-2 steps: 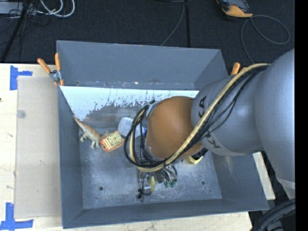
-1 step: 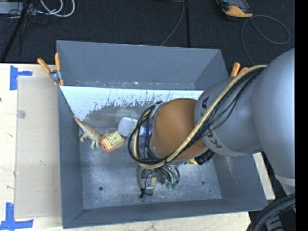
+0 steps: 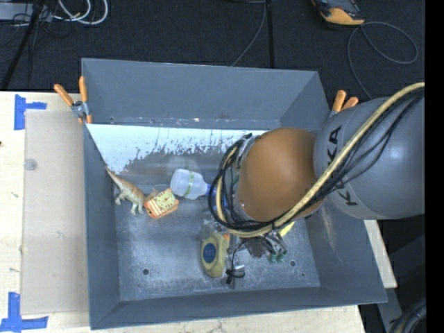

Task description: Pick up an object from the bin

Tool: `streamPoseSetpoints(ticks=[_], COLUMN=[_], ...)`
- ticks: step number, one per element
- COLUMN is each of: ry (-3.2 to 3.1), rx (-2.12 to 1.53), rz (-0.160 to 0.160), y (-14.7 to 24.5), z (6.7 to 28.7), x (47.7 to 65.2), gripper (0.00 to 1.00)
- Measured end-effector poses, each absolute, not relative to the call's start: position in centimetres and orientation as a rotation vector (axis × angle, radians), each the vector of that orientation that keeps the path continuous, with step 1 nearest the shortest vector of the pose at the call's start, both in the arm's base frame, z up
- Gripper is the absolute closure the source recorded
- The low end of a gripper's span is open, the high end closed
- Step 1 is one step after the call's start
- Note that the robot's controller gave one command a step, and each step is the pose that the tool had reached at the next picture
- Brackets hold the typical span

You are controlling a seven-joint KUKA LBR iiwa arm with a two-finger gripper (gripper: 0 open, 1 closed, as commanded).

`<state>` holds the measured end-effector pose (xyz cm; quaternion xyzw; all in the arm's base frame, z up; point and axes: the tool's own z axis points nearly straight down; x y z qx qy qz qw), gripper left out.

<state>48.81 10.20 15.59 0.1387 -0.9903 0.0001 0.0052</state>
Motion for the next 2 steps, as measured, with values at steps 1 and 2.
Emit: streamPoseSetpoints(ticks=[1, 2], ry=[-3.079, -3.061], rx=[0.627, 0.694], rz=[-0.001, -0.001], y=[8.9, 7.7], z=[18.2, 12.5], x=[50.3, 49.8], gripper=[0.00, 0.00])
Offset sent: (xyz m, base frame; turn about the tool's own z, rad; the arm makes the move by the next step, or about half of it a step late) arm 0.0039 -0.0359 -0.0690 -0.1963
